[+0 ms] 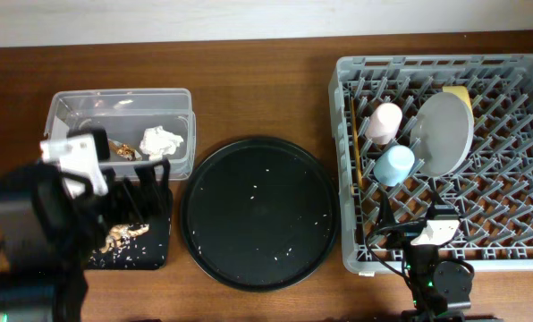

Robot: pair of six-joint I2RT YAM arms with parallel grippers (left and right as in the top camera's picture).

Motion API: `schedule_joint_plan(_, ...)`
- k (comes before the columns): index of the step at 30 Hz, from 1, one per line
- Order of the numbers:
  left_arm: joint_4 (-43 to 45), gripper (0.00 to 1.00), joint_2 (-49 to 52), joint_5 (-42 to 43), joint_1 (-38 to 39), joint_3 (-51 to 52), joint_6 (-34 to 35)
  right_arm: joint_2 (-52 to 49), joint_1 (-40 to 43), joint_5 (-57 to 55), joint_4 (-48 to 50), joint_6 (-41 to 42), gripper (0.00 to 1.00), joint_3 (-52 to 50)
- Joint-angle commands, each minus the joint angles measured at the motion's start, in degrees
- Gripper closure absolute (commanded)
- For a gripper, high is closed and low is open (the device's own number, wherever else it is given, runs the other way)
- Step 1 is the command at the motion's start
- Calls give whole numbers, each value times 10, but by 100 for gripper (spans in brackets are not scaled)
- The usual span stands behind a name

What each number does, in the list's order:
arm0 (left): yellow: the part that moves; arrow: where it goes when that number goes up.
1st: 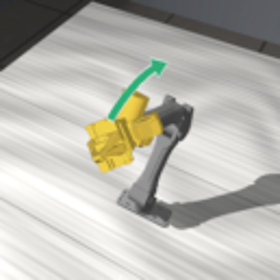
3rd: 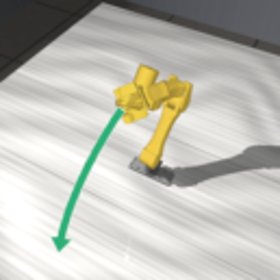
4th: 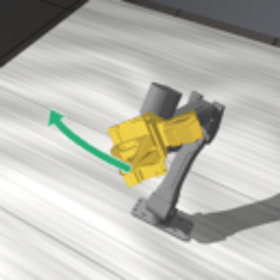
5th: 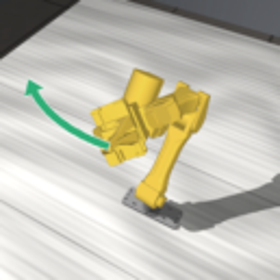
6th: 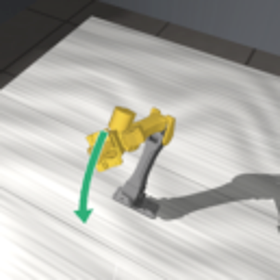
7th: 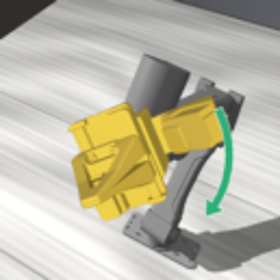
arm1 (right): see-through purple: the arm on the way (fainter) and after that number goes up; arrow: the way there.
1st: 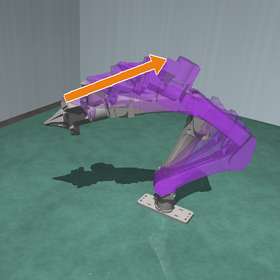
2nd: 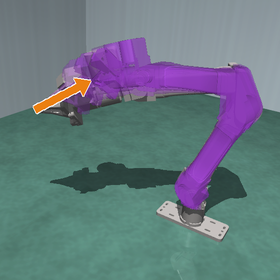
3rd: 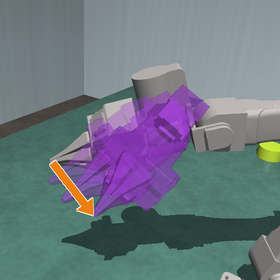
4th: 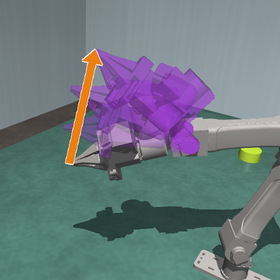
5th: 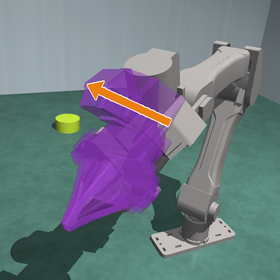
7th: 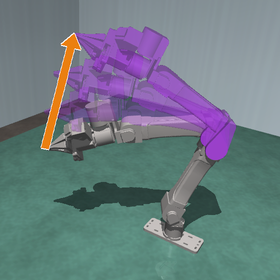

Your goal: Sort waste into correct bins and load items into the dishwasher rack

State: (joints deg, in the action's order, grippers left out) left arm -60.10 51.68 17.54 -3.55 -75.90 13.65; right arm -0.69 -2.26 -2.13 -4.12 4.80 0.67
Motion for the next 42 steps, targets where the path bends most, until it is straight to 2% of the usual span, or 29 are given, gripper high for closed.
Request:
schedule_joint_plan(1,-56,1,-78,1,21,27,-5,5,-3,-11,-2,6,2,-3)
schedule_joint_plan(5,-61,1,-172,-8,24,146,-5,5,-3,-11,-2,6,2,-3)
schedule_joint_plan(7,-26,1,-216,-8,24,228,-4,5,-3,-11,-2,6,2,-3)
schedule_joint_plan(11,282,1,-306,30,24,429,-4,5,-3,-11,-2,6,2,-3)
schedule_joint_plan(15,610,1,-346,12,24,573,-5,5,-3,-11,-2,6,2,-3)
schedule_joint_plan(18,692,1,-356,2,24,642,-5,5,-3,-11,-2,6,2,-3)
schedule_joint_plan(28,699,1,-393,-50,24,750,-5,5,-3,-11,-2,6,2,-3)
schedule_joint_plan(31,658,1,-417,-89,22,754,-5,5,-3,-11,-2,6,2,-3)
schedule_joint_plan(35,558,1,-446,-126,22,754,-5,5,-3,-11,-2,6,2,-3)
schedule_joint_plan(38,558,1,-477,-129,22,754,-57,5,-3,-11,-2,6,2,-3)
schedule_joint_plan(42,557,1,-514,-129,23,754,-159,5,-3,-11,-2,6,2,-3)
